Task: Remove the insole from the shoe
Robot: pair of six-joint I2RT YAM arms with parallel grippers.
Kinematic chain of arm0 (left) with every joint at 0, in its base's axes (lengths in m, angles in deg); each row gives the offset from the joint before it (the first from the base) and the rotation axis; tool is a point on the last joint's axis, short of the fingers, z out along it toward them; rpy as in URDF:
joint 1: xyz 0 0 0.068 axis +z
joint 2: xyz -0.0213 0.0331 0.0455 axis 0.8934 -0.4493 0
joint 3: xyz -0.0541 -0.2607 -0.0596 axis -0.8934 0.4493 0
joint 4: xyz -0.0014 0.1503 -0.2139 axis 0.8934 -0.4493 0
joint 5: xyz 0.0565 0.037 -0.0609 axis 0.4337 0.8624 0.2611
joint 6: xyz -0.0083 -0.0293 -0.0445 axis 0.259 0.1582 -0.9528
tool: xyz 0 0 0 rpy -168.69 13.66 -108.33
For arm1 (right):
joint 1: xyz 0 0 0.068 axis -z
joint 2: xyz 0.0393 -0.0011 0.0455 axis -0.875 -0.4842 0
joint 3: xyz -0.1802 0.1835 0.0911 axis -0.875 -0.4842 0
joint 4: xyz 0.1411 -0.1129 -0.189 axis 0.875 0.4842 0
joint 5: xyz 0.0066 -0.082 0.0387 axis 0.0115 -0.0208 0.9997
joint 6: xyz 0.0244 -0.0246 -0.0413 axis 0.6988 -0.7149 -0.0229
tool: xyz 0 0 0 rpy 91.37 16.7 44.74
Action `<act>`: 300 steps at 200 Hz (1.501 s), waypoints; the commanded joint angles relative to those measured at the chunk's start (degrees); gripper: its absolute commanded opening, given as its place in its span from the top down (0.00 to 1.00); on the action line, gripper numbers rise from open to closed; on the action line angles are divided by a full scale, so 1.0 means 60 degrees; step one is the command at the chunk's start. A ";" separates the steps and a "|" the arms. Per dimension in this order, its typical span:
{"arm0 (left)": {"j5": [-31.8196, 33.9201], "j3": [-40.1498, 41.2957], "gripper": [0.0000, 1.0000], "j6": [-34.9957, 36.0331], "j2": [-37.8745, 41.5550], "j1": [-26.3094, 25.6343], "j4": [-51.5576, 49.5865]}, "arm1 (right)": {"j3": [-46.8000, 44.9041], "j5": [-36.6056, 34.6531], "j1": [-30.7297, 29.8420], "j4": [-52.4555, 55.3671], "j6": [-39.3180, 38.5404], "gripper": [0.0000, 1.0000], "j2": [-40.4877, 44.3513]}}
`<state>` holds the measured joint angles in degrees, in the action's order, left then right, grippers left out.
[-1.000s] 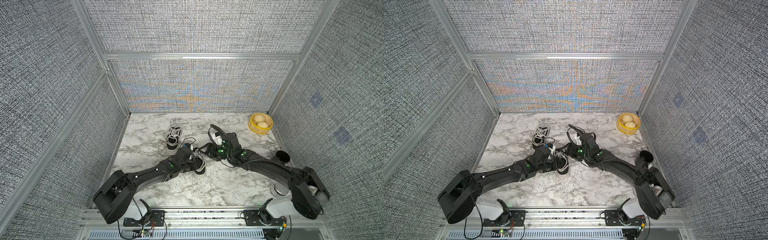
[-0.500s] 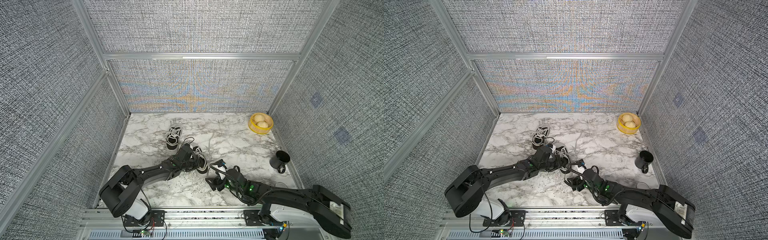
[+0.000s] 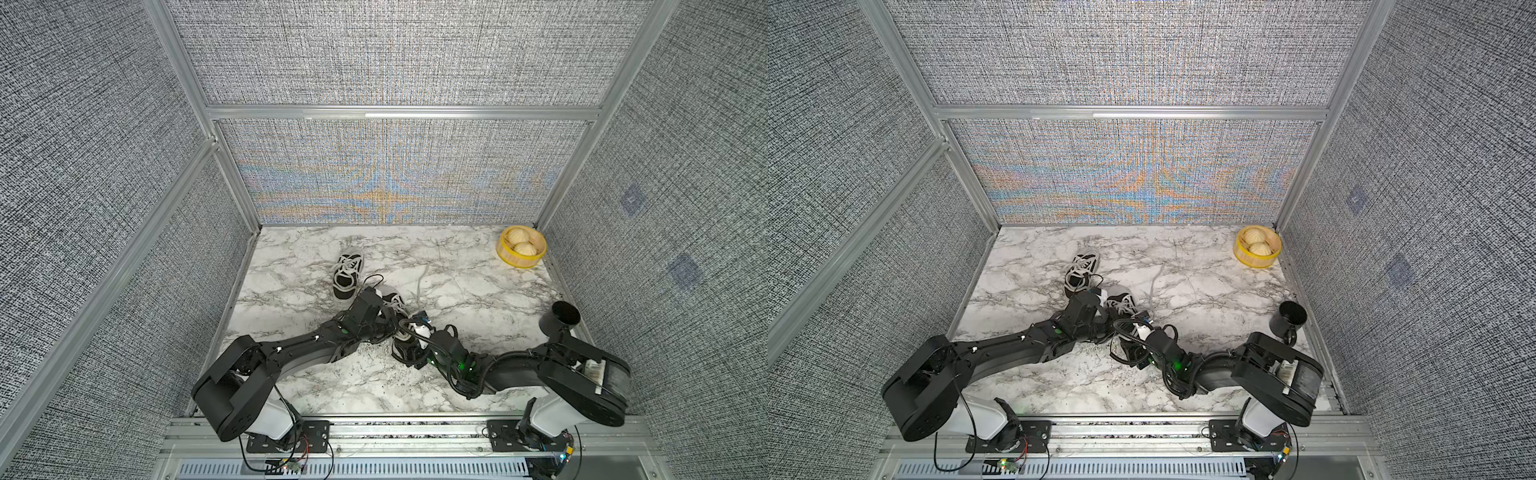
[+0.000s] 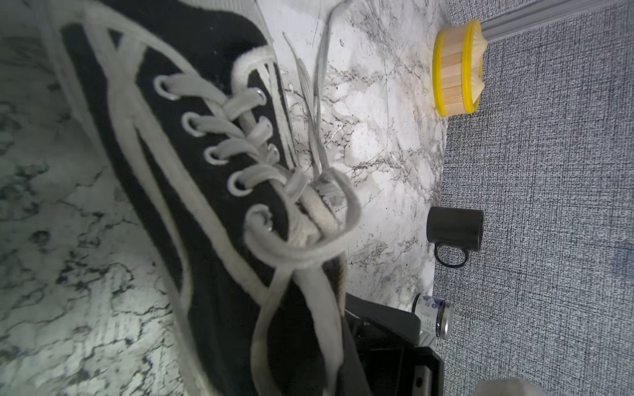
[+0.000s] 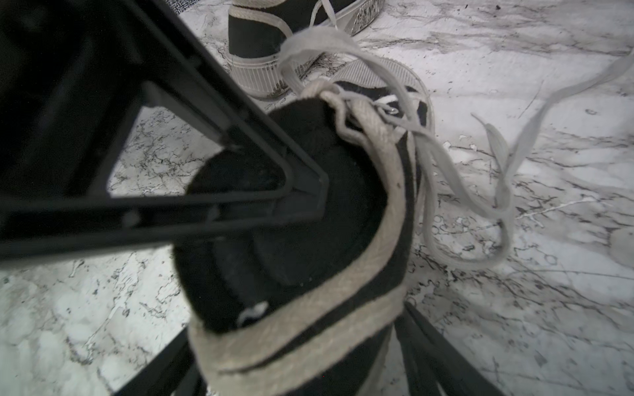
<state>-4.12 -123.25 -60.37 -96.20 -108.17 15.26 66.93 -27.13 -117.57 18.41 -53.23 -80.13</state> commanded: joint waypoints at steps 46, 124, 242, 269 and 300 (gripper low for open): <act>-0.0176 0.0030 1.00 -0.2338 0.0614 -0.0002 0.0606 | 0.0298 -0.0078 0.0318 -0.1524 0.0569 0.30 -0.1083; 0.0148 0.0940 0.99 -0.3183 0.0068 0.0008 0.1688 | -0.0872 0.1304 0.0353 -0.0082 0.0838 0.13 0.1668; 0.0275 0.1074 0.96 -0.3365 -0.0100 -0.0008 0.2111 | 0.0976 0.3390 0.1547 0.4631 1.2225 0.26 0.4409; 0.0261 0.1160 0.95 -0.3468 -0.0108 -0.0008 0.2245 | 0.1455 0.4315 0.1629 0.3569 1.2716 0.25 0.3383; 0.0305 0.1279 0.94 -0.3608 -0.0109 -0.0018 0.2496 | 0.1442 0.4204 0.1658 0.2850 1.3311 0.36 0.2837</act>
<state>-2.89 -115.97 -81.18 -96.92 -108.27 28.88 75.67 -2.89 -107.76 41.73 19.92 -61.42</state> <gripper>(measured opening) 0.068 0.681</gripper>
